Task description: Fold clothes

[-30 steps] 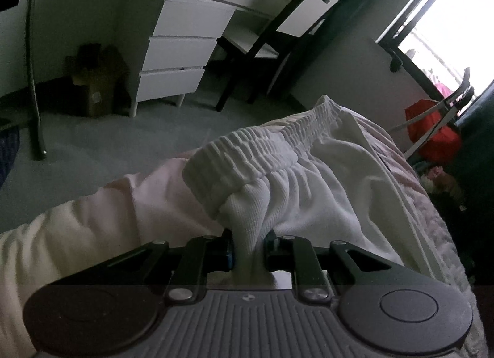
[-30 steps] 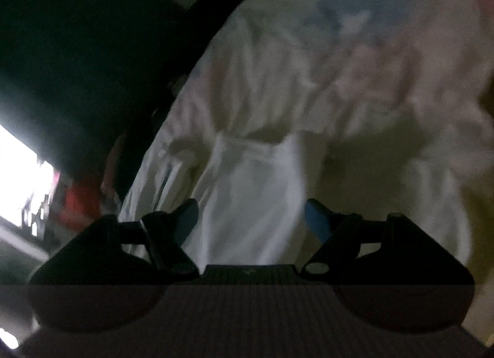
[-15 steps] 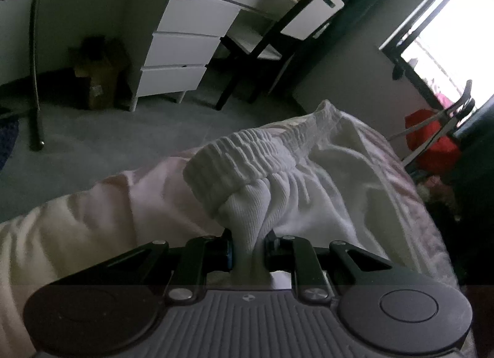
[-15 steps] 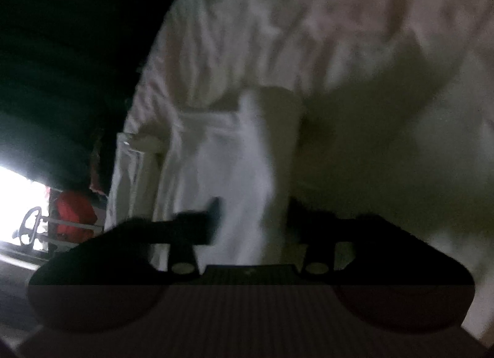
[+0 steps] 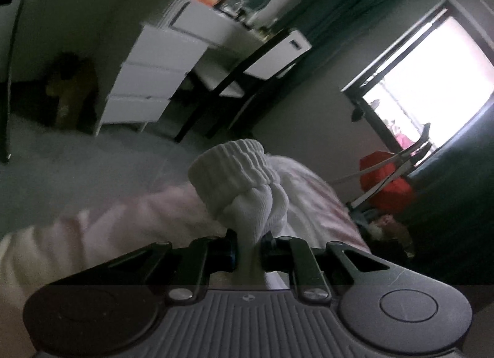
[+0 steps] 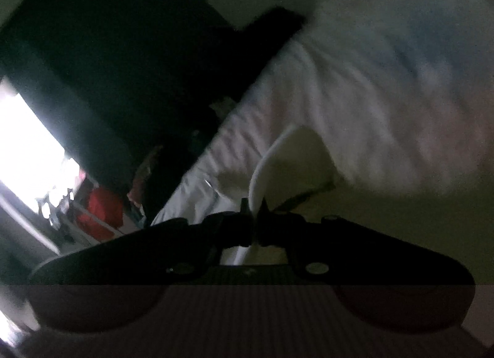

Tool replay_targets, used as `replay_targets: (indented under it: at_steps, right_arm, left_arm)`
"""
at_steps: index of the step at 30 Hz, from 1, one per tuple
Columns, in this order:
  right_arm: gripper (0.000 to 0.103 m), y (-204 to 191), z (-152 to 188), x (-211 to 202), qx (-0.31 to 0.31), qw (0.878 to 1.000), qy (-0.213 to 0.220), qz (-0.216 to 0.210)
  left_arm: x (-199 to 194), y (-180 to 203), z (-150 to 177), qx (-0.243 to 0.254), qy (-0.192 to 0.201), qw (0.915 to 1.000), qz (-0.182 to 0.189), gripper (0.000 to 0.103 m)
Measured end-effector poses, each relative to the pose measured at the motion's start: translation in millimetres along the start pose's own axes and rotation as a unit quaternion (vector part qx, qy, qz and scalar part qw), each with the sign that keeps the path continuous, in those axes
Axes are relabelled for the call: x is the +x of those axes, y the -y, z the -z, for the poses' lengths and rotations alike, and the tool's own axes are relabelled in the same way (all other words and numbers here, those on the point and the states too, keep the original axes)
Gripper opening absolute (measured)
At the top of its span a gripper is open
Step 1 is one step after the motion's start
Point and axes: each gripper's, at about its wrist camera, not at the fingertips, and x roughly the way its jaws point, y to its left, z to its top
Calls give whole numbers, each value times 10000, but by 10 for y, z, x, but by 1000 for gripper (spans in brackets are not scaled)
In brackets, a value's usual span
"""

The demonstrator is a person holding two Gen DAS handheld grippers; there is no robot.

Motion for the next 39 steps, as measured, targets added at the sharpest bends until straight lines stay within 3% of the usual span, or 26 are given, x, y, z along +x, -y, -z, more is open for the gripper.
replay_targets:
  at_steps: [3,8,11,16,22,25,26,30,32,34,39]
  right_arm:
    - [6,-502,-201,387,-883,9955,327,-140]
    - [6,-1276,-373,1403,-1363,9896,435,-144]
    - [6,-1658,-333,2071,-1788,9825,519,64]
    - [6,-1790,-175,3144,-1961,9781,244,650]
    - [7,-1703,124,3768,-2161,9712,-119,999]
    - [15,-1656,167,3797,-2147,9715,-233,975]
    - [22,-1648,164,3769,-2082,9730,-300,946]
    - [62,-1613,100,3497,-1762,9814,-385,650]
    - [71,-1585,110,3196,-1673,9844,-263,488]
    - [74,-1508,136,2867,-1434,9891,-212,262]
    - [75,-1063,268,2093,-230,9981,-378,-420]
  left_arm:
    - [242,263,-183,-159,7,9999,-29,15]
    - [991,812,-542,-725,-91,9970,-261,15]
    - [1564,1305,-642,-458,124,9977,-486,15]
    - [2546,1859,-465,165,89,9953,-946,15]
    - [3308,2058,-181,544,-112,9884,-1416,21]
    - [3334,2095,-130,789,-134,9870,-1395,29]
    - [3317,2116,-130,895,-195,9868,-1338,39]
    - [3080,2079,-168,1195,-323,9876,-969,61]
    - [2846,1978,-171,1203,-319,9902,-628,75]
    - [2612,1877,-173,1210,-315,9917,-287,78]
    - [2033,1297,117,288,-547,9979,215,84]
